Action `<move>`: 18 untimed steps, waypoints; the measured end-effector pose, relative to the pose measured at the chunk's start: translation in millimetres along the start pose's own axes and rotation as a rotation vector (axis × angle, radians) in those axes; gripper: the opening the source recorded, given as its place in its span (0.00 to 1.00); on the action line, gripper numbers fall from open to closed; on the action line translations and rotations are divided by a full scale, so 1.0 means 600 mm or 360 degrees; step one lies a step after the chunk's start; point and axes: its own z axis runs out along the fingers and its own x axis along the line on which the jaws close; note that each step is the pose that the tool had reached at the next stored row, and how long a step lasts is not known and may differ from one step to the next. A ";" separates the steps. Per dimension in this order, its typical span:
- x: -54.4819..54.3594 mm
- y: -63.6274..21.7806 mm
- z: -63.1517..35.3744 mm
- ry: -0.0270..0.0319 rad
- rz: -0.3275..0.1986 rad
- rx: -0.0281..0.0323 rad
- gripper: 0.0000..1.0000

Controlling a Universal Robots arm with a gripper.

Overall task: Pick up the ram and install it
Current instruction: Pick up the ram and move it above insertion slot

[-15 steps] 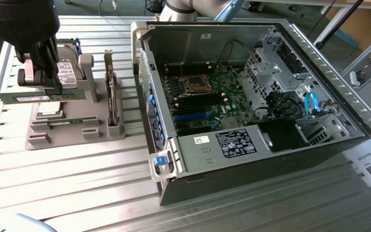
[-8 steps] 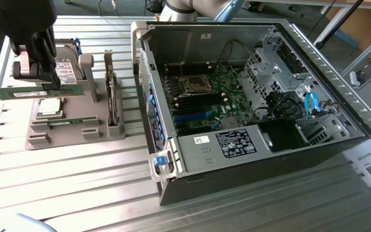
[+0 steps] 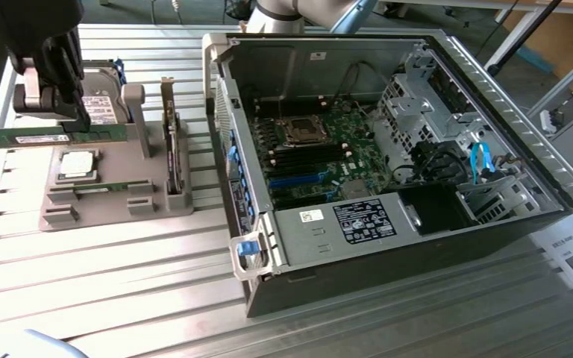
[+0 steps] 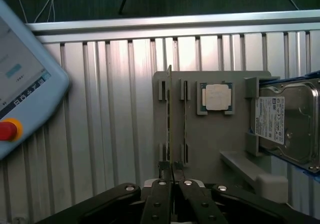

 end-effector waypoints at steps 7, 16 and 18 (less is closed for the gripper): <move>0.000 0.000 -0.012 0.00000 0.0000 0.00000 0.11; 0.000 0.000 -0.017 0.00001 0.0000 -0.00001 0.11; 0.000 0.000 -0.017 0.00001 0.0000 -0.00001 0.11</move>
